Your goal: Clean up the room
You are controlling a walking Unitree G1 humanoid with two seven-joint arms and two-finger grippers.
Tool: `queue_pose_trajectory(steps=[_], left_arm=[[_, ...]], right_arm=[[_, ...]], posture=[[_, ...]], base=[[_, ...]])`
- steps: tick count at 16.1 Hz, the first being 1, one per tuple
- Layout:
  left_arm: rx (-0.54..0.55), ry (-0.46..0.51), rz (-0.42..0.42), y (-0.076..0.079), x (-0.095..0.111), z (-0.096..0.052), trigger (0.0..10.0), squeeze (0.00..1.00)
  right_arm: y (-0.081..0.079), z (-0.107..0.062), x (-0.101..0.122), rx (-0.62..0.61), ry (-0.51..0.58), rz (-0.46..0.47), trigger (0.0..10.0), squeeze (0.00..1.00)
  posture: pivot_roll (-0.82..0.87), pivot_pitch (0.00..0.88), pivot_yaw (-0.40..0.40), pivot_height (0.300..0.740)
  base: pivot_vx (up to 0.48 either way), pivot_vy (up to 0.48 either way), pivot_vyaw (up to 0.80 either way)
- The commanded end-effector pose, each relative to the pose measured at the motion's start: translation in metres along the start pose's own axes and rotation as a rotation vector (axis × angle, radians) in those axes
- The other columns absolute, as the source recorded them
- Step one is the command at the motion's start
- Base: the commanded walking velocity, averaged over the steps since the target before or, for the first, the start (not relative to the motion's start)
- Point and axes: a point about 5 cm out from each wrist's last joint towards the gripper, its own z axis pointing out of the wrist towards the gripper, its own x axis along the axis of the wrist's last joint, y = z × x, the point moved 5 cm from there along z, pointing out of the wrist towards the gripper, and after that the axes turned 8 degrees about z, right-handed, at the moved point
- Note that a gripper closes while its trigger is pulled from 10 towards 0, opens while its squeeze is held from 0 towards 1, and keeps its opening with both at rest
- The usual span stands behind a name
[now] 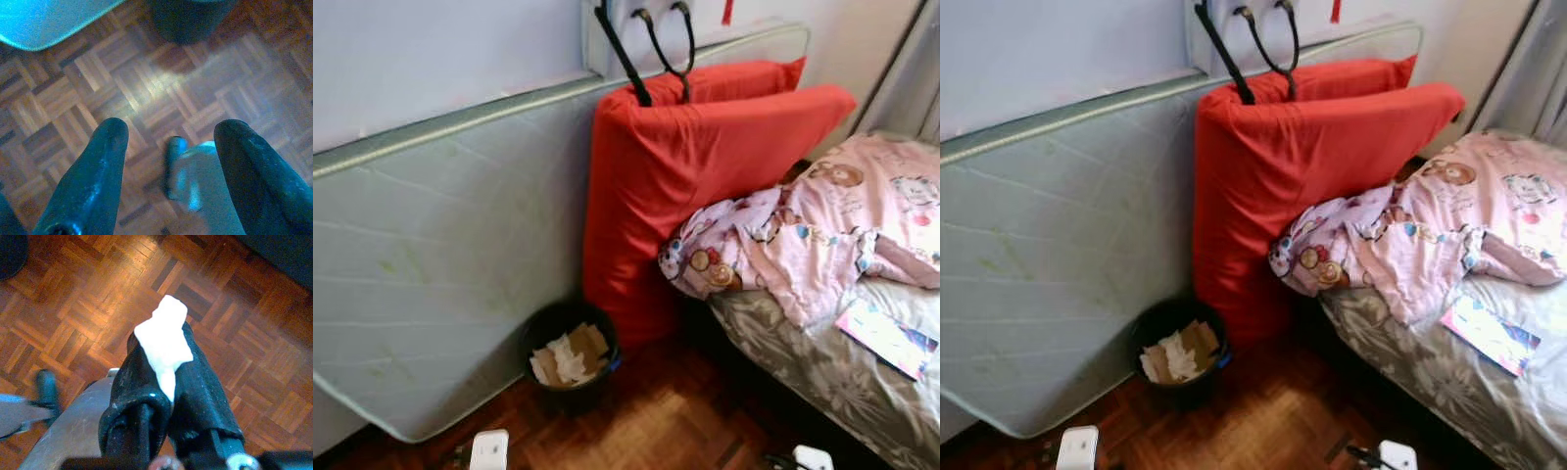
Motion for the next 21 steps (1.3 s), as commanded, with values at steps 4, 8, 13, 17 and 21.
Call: queue_pose_trajectory(steps=[4,8,13,17,21], left_arm=[[0.021,-0.033,0.001,-0.009,-0.01,-0.002,10.0,0.0],[0.018,-0.033,0.013,-0.009,-0.01,-0.002,10.0,0.0],[0.003,-0.019,0.014,-0.005,-0.007,-0.002,10.0,0.0],[-0.003,-0.03,0.027,-0.004,-0.009,-0.002,10.0,0.0],[-0.001,-0.03,0.027,-0.005,-0.009,-0.002,10.0,0.0]], right_arm=[[-0.028,0.007,0.019,0.042,0.024,0.006,10.0,0.0],[-0.049,0.009,0.02,0.065,0.021,-0.003,10.0,0.0],[-0.047,0.008,0.014,0.072,0.018,-0.04,10.0,0.0],[-0.064,0.008,0.007,0.089,0.007,-0.043,10.0,0.0],[-0.066,0.008,0.007,0.092,0.007,-0.049,10.0,0.0]], posture=[[0.09,0.0,-0.049,0.734],[0.09,0.0,-0.048,0.734],[0.09,0.0,-0.047,0.734],[0.08,0.0,-0.046,0.734],[0.08,0.0,-0.047,0.734]], base=[[0.0,0.349,0.0],[0.0,0.061,0.0],[0.0,0.0,0.32],[0.0,0.0,0.8],[0.0,0.0,0.69]])
